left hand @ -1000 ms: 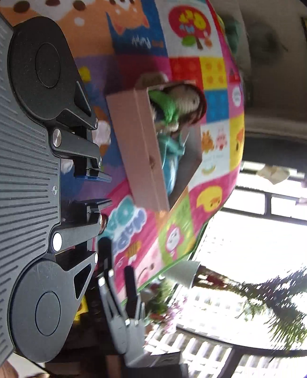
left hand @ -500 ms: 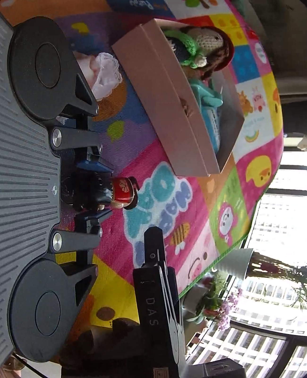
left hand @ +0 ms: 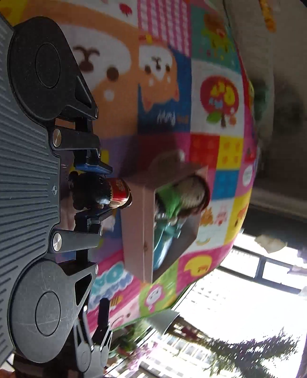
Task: Organize objects
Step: 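Grasp the white lace cloth with right tool while left tool holds the figurine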
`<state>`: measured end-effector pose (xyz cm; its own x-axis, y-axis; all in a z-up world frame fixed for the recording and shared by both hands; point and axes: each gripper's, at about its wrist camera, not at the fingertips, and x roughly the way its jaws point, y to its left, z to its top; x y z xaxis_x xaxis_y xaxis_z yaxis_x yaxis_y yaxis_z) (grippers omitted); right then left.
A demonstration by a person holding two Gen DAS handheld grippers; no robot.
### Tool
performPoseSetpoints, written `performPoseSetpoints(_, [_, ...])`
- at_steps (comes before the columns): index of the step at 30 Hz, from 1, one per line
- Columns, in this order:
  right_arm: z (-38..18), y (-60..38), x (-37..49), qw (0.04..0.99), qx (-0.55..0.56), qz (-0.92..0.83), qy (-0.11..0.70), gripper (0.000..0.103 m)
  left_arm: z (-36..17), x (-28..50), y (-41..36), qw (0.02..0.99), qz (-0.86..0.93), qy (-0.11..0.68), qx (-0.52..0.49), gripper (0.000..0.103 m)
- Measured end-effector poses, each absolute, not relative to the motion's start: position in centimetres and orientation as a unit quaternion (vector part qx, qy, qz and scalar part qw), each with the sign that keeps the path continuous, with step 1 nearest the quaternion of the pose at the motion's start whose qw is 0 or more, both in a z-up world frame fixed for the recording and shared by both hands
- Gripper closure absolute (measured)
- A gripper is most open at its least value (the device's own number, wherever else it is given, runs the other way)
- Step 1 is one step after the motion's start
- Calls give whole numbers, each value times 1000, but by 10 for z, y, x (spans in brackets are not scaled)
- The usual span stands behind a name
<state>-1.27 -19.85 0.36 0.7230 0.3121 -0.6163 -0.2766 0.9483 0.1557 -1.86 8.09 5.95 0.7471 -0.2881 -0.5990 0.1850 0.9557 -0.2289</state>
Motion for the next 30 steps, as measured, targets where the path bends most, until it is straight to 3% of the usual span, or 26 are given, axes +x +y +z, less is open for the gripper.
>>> performPoseSetpoints(7, [8, -90, -6, 913, -81, 251, 312, 13, 53, -24, 118, 931, -84, 336, -117, 69])
performPoseSetpoints(10, [-3, -64, 4, 902, -114, 250, 332, 33, 48, -30, 115, 929, -91, 340, -117, 69])
performPoseSetpoints(11, [-6, -61, 9, 899, -116, 245, 344, 47, 47, -33, 114, 928, -95, 341, -117, 69])
performPoseSetpoints(13, [-5, -68, 12, 900, -98, 237, 352, 60, 44, -35, 110, 926, -103, 344, -116, 69])
performPoseSetpoints(14, [-2, -74, 10, 902, -91, 233, 351, 73, 42, -35, 106, 924, -107, 348, -113, 69])
performPoseSetpoints(30, [70, -233, -36, 955, 35, 106, 275, 75, 65, -12, 28, 919, -187, 343, -53, 69])
